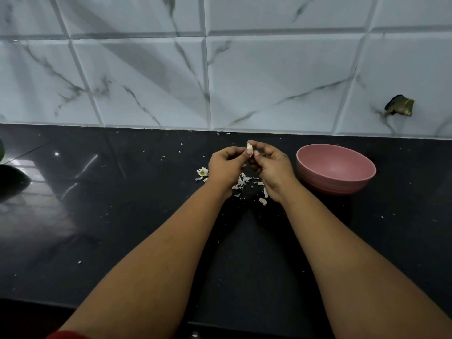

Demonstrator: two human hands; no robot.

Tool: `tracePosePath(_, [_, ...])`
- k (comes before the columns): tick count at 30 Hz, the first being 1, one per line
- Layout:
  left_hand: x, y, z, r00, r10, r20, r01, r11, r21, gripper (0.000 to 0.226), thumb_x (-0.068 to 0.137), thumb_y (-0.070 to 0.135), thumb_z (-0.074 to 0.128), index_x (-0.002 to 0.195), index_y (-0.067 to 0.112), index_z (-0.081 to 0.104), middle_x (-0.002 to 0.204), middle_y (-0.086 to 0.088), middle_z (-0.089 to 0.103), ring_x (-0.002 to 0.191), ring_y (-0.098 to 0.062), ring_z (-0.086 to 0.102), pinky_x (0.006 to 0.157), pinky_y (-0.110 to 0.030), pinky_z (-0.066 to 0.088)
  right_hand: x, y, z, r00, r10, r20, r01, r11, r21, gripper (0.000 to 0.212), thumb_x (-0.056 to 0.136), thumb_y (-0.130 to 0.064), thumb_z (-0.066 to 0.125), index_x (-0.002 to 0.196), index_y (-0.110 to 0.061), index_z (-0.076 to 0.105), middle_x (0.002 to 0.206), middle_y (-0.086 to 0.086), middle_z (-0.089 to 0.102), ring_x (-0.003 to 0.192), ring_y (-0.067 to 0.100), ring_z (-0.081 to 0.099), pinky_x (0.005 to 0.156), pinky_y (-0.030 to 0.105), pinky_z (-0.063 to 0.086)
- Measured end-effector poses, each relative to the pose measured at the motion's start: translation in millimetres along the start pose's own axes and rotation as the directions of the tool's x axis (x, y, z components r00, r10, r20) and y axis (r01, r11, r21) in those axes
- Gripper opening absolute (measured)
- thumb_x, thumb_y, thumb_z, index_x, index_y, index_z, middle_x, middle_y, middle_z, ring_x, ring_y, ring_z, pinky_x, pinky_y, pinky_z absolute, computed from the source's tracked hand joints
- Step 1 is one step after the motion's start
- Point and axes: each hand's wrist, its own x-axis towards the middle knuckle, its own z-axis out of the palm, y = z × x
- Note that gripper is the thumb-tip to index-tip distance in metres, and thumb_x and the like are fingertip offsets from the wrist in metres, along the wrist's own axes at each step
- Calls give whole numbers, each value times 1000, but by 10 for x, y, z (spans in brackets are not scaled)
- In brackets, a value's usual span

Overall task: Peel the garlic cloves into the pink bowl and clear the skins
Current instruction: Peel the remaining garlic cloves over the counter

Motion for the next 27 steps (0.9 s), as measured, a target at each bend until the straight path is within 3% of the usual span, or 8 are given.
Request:
tracePosePath(2, [-9, 20, 1, 999, -36, 17, 38, 997, -72, 12, 83, 7, 73, 93, 1, 72, 83, -9, 69, 74, -12, 63, 64, -16, 49, -2, -17, 2, 1000, 3, -3, -3, 999, 43, 26, 96, 4, 47, 100, -15, 66, 87, 1, 66, 70, 4, 59, 66, 16, 48])
tracePosePath(6, [2, 54, -33, 995, -102, 8, 102, 976, -193, 7, 75, 4, 80, 78, 6, 73, 80, -13, 71, 79, -25, 64, 76, -35, 51, 0, 2, -1, 1000, 5, -13, -5, 1000, 24, 22, 96, 3, 49, 96, -15, 63, 80, 3, 63, 68, 7, 56, 63, 17, 46])
tracePosePath(10, [8, 94, -46, 991, -132, -7, 128, 972, -198, 5, 80, 5, 76, 79, 4, 71, 75, -10, 70, 68, -17, 64, 60, -22, 52, 12, 34, -23, 1000, 6, -20, -7, 998, -55, 23, 96, 2, 49, 91, -15, 64, 80, 2, 64, 69, 8, 55, 66, 20, 47])
tracePosePath(17, [22, 95, -25, 981, -192, 1, 188, 962, -200, 8, 86, 2, 69, 78, 4, 68, 70, -4, 68, 58, -6, 63, 54, -14, 49, 21, 58, -42, 999, -5, -38, 2, 995, -101, 23, 96, 0, 49, 89, -16, 66, 82, 2, 65, 72, 8, 56, 68, 20, 48])
tracePosePath(21, [36, 111, -45, 970, -243, 31, 244, 947, -208, 14, 89, -2, 61, 79, 5, 66, 61, 0, 64, 47, -1, 54, 40, -12, 38, 12, 48, -48, 998, 44, -41, -46, 998, -46, 22, 95, 2, 51, 89, -14, 64, 81, 4, 63, 72, 9, 55, 68, 20, 48])
tracePosePath(27, [9, 128, -18, 977, -209, 39, 212, 972, -106, 18, 94, 5, 57, 77, 7, 62, 58, -2, 53, 43, -3, 44, 41, -13, 35, -37, 16, 2, 994, 106, -8, -105, 993, 60, 21, 96, 3, 47, 91, -10, 63, 80, 5, 63, 70, 9, 56, 62, 16, 49])
